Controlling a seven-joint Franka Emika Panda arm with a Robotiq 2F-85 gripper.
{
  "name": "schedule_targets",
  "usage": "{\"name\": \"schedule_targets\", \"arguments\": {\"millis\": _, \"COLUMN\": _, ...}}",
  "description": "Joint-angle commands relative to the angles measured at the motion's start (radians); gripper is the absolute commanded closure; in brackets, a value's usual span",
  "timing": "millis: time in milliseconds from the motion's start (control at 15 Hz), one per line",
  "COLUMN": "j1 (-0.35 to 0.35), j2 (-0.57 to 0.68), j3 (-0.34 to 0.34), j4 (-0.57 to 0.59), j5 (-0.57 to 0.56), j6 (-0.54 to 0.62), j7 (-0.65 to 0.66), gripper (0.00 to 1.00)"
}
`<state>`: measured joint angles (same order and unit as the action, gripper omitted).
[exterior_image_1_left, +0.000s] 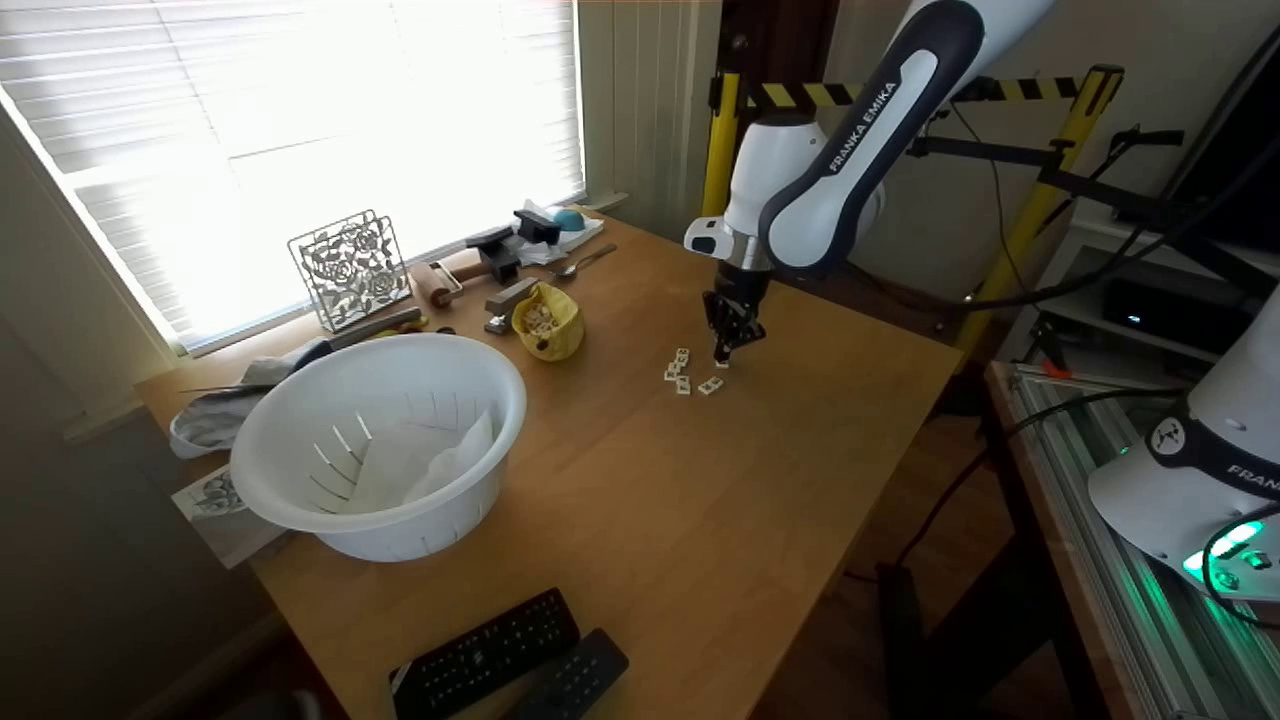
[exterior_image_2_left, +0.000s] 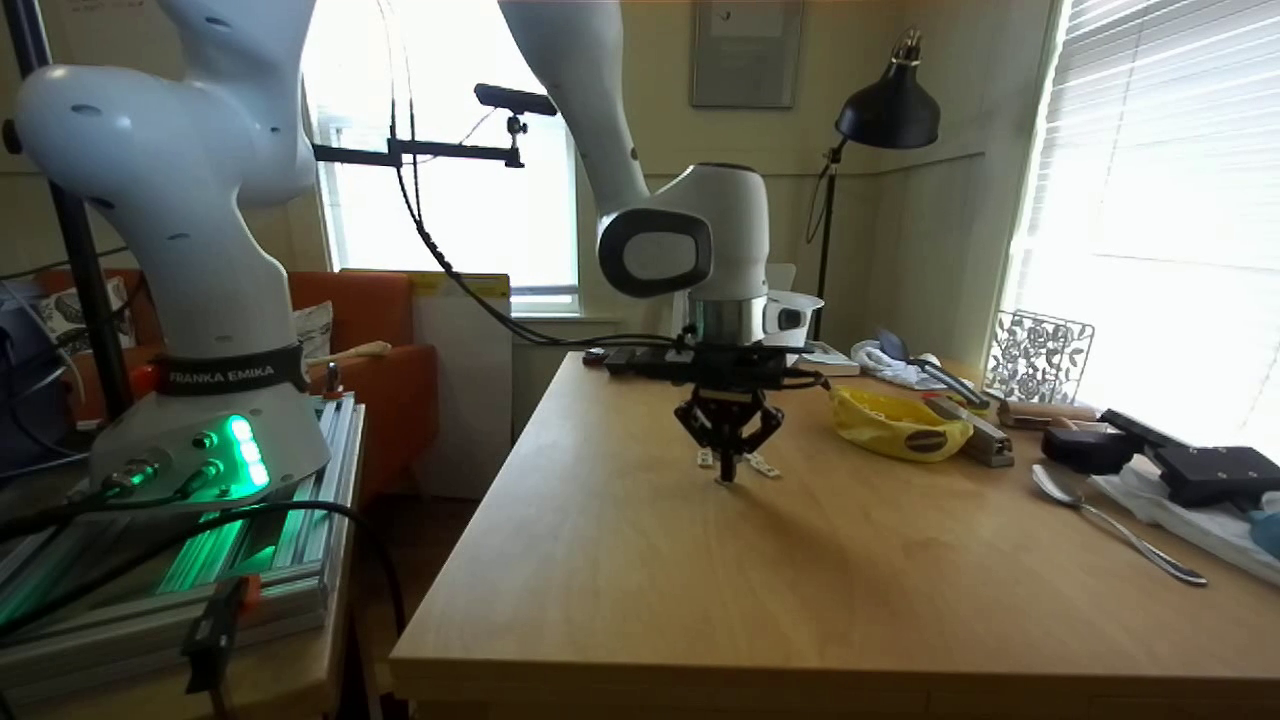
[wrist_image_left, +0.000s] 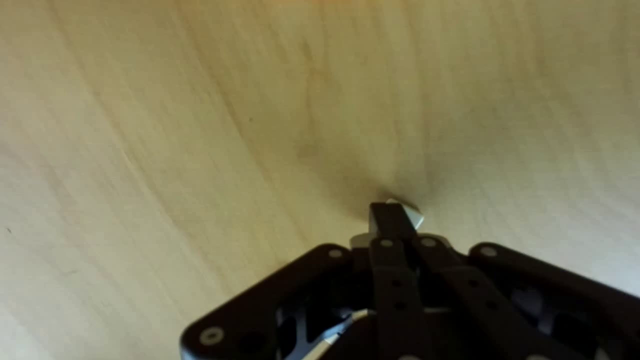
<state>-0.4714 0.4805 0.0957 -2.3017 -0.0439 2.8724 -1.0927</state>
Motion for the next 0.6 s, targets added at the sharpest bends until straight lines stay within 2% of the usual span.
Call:
{"name": "schedule_targets", "arguments": {"millis": 0, "j1": -0.008, "j2": -0.018, "j3": 0.007, "j4": -0.014, "j5": 0.016, "j6": -0.028, "j7": -0.033, "gripper": 1.00}}
{"name": "schedule_targets", "arguments": {"millis": 333, "j1": -0.033, "j2": -0.056, "j3": 0.027, "j4": -0.006, "j5": 0.071, "j6": -0.067, "j7": -0.028, "gripper": 1.00}}
{"name": "schedule_targets", "arguments": {"millis": 533, "j1": -0.008, "j2": -0.083, "j3": -0.001, "j4": -0.006, "j5": 0.102, "j6": -0.072, "j7": 0.018, "gripper": 1.00}}
